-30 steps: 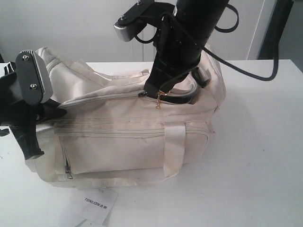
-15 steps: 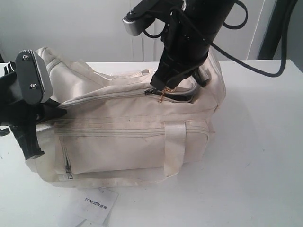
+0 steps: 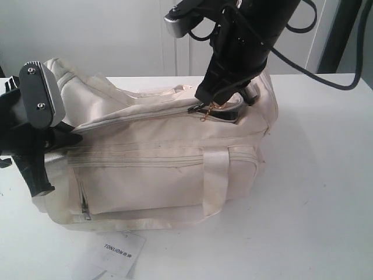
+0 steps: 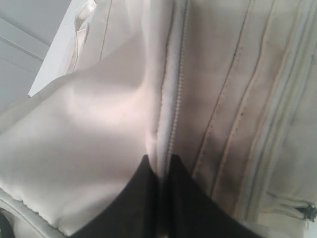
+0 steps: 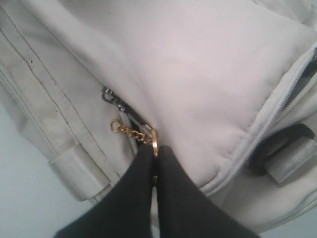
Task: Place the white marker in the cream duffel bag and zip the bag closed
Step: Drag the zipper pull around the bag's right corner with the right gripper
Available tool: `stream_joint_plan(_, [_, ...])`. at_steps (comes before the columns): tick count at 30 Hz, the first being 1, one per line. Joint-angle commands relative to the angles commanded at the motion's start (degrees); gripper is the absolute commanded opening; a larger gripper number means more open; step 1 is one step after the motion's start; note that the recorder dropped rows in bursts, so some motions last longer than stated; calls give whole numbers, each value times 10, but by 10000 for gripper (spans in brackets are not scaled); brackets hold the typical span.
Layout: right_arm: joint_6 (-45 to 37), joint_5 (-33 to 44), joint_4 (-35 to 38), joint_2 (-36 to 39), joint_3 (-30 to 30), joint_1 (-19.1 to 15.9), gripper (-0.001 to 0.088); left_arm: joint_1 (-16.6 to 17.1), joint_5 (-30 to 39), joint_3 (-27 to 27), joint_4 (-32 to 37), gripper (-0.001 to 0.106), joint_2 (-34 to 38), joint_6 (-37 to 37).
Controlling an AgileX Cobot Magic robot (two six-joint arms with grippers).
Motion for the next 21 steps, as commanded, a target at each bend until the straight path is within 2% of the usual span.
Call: stream_joint_plan(21, [0, 0, 0, 0, 0, -44, 0, 0, 0, 0, 0, 3, 0, -7])
